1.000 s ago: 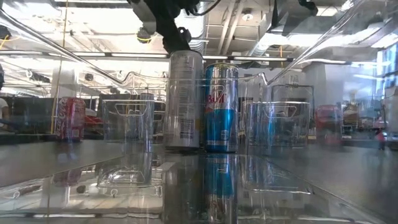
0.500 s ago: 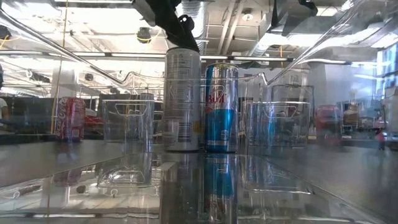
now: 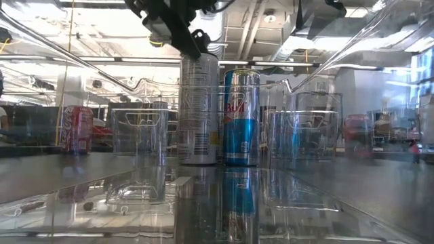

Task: Sort soda cans
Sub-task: Put the middle white soda can into the top left transparent bin

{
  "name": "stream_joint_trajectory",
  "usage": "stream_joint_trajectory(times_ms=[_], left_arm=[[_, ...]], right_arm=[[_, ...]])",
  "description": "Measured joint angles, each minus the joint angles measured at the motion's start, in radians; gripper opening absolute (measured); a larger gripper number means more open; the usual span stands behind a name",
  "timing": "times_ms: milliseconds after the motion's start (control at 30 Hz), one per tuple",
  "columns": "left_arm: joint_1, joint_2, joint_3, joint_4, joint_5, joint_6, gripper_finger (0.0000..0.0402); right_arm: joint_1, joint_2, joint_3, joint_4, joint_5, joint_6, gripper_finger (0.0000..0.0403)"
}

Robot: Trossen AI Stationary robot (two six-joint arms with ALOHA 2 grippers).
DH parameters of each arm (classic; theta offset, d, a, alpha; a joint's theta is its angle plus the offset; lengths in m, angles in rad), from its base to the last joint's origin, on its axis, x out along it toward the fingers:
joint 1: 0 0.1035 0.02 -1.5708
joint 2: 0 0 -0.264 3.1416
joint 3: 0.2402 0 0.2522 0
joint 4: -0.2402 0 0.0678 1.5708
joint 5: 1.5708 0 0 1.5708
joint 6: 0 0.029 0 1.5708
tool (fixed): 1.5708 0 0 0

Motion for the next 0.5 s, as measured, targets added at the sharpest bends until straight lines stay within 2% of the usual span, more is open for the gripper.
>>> stream_joint_trajectory(times_ms=[267,500], left_arm=[[0.003,0.000,-0.007,0.003,-0.020,-0.041,0.0326],[0.018,0.000,-0.007,-0.015,-0.013,-0.062,0.0290]], right_arm=[[0.000,0.000,0.000,0.000,0.000,0.000,0.0310],[0.000,0.000,0.000,0.000,0.000,0.000,0.0310]])
